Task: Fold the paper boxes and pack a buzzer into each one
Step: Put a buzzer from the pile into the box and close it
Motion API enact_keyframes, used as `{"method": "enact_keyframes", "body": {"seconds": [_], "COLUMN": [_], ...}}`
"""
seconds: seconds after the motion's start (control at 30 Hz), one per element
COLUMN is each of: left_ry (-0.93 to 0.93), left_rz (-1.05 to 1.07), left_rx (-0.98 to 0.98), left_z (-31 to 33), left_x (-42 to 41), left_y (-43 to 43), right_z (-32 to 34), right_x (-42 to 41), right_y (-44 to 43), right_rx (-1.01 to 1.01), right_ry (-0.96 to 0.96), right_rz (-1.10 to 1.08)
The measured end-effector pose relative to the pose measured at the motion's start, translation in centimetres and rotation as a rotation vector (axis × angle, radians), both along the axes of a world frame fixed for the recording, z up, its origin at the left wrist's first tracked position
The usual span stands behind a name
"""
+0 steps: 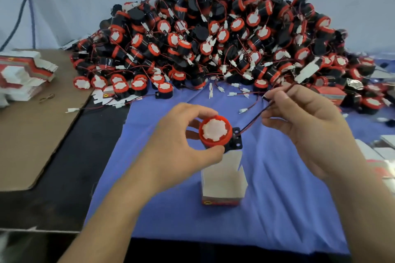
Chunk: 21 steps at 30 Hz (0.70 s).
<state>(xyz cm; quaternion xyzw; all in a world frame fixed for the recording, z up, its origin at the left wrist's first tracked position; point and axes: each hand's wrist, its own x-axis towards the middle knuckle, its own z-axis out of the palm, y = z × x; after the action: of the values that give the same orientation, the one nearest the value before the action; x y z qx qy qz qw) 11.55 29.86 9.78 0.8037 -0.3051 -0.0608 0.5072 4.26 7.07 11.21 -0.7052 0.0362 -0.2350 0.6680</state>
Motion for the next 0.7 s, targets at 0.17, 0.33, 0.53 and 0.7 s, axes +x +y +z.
{"method": "enact_keyframes", "body": {"seconds": [0.17, 0.33, 0.53, 0.7], "left_ry": [-0.194, -0.329, -0.555, -0.657], "left_rz": [-0.041, -0.026, 0.026, 0.118], "left_rx": [0.221, 0.385, 0.63, 0.569], "left_z": [-1.6, -3.9, -8.4, -10.4], "left_x": [-3.4, -4.3, -4.2, -5.0], "left_y": [-0.3, -0.7, -0.3, -0.1], "right_z": [-1.4, -4.2, -6.8, -6.2], "right_x": [-2.2, -2.6, -2.4, -2.0], "right_y": [1.7, 2.5, 2.9, 3.8], "right_rx": [-0.315, -0.556, -0.776, -0.932], "right_ry": [0.055, 0.143, 0.304, 0.33], "right_rz": [-0.021, -0.032, -0.001, -0.004]}}
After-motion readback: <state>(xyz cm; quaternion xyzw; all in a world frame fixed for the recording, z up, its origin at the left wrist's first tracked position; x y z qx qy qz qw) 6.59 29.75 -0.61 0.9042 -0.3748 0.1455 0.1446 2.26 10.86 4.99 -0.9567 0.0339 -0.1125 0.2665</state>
